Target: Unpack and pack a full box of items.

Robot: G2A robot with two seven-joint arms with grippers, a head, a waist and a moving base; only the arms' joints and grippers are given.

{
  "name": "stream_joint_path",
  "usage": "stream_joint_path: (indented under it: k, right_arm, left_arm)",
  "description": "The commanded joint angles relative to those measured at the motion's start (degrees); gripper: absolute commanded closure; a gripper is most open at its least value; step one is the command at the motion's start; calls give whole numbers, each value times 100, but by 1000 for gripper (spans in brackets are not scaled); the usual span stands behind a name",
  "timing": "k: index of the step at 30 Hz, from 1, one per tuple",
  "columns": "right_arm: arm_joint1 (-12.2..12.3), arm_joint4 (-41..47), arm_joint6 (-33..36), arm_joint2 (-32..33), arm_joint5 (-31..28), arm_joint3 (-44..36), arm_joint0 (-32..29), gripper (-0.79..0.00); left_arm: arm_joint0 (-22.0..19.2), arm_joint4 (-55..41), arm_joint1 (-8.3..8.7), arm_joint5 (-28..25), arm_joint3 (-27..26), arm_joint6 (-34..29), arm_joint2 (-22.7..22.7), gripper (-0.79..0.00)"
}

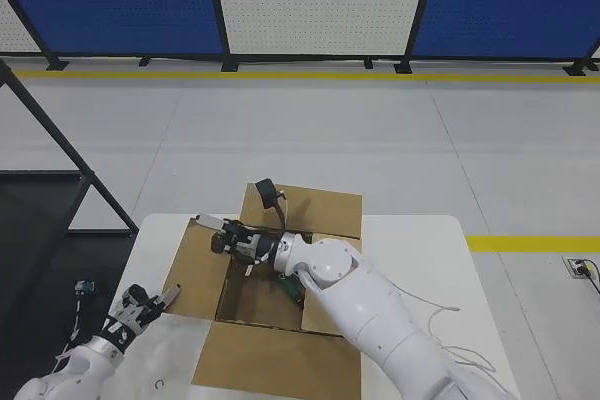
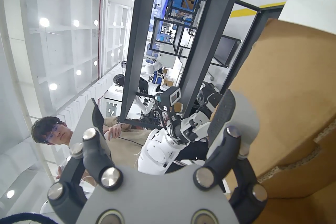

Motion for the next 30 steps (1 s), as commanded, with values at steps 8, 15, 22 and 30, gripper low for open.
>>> stream_joint_path:
  k: [8, 15, 22, 30]
  right_arm:
    - [534, -443, -110, 782, 103, -1054, -713, -785]
    - [864, -878, -92, 1341, 633, -2289, -1418, -785]
    - [1013, -1127, -30, 1626, 1061, -3045, -1827, -785]
    - [1056, -1196, -1, 1712, 1220, -3254, -1927, -785]
  left_arm:
    - [-224, 878, -25, 274, 173, -25, 396, -785]
    - [-337, 1238, -54, 362, 251, 20, 602, -785]
    - [-382, 1316, -74, 405, 287, 28, 644, -785]
    - [-372, 1082, -88, 394, 179, 137, 461, -785]
